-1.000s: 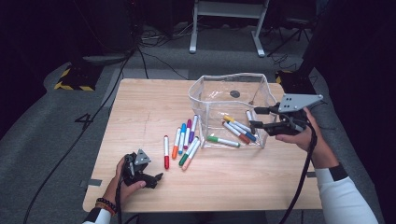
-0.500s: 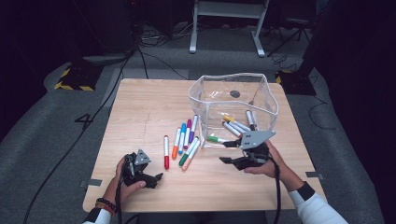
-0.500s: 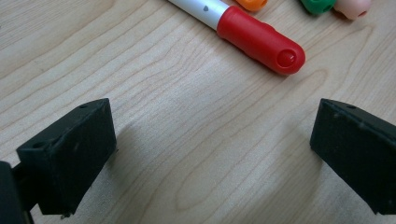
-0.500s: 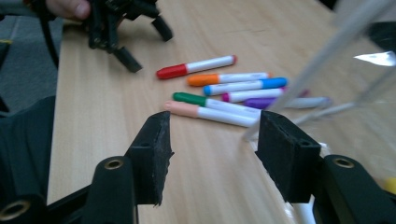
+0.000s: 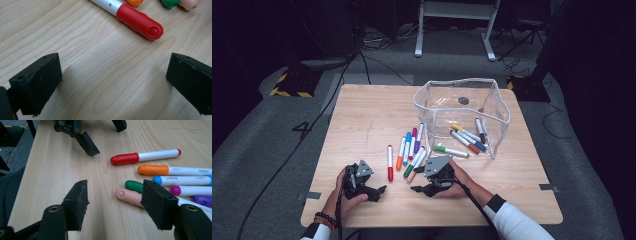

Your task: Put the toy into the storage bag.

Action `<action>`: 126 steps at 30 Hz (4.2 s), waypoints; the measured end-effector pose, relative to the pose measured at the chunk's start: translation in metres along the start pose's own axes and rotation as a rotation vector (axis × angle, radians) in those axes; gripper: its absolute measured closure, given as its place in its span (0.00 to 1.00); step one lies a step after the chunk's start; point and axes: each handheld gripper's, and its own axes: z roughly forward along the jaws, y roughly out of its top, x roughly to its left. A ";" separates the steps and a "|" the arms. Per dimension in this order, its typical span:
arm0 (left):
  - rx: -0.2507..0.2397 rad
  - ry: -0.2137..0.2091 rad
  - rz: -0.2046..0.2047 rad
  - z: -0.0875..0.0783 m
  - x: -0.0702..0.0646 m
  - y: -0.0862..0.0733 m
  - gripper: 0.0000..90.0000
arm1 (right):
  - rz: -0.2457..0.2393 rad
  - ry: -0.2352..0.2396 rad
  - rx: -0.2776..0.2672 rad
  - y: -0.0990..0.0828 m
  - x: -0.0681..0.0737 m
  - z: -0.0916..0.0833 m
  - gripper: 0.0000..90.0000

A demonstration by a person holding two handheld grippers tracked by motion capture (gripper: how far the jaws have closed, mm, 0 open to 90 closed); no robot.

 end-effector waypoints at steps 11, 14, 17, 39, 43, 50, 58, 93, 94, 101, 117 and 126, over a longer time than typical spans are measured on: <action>0.000 0.001 0.000 0.000 0.000 0.000 0.01 | -0.017 0.026 0.040 -0.001 -0.001 0.027 0.43; 0.000 0.000 0.001 0.000 0.000 0.000 0.01 | -0.026 0.015 0.034 0.001 0.000 0.031 0.44; 0.000 0.000 0.000 0.000 0.000 0.000 0.01 | -0.022 0.018 0.044 0.002 0.000 0.037 0.44; 0.000 0.000 0.000 0.000 0.000 0.000 0.01 | 0.140 -0.112 0.043 -0.053 -0.005 -0.042 0.44; 0.000 0.000 0.001 0.000 0.000 0.000 0.01 | 0.205 -0.147 0.034 -0.058 -0.014 -0.041 0.43; 0.000 -0.003 -0.001 0.000 0.000 0.000 0.01 | 0.192 -0.178 0.086 -0.048 -0.008 -0.019 0.45; 0.000 -0.003 -0.002 0.000 0.000 0.000 0.01 | 0.285 -0.254 0.103 -0.053 -0.024 -0.014 0.51; 0.000 -0.003 -0.002 0.000 0.000 0.000 0.01 | 0.196 -0.209 0.033 -0.083 -0.027 -0.113 0.84; -0.001 -0.003 -0.003 0.000 0.000 0.000 0.01 | 0.193 -0.210 0.028 -0.082 -0.026 -0.117 0.84; 0.000 -0.003 -0.004 0.000 0.000 0.000 0.01 | 0.180 -0.237 -0.026 -0.075 -0.024 -0.146 0.84; 0.001 0.003 0.002 0.000 0.000 0.000 0.01 | 0.016 -0.278 -0.077 -0.007 -0.038 -0.236 0.84; 0.000 0.001 -0.002 0.000 0.000 0.000 0.01 | -0.017 -0.344 -0.057 0.029 -0.068 -0.257 0.84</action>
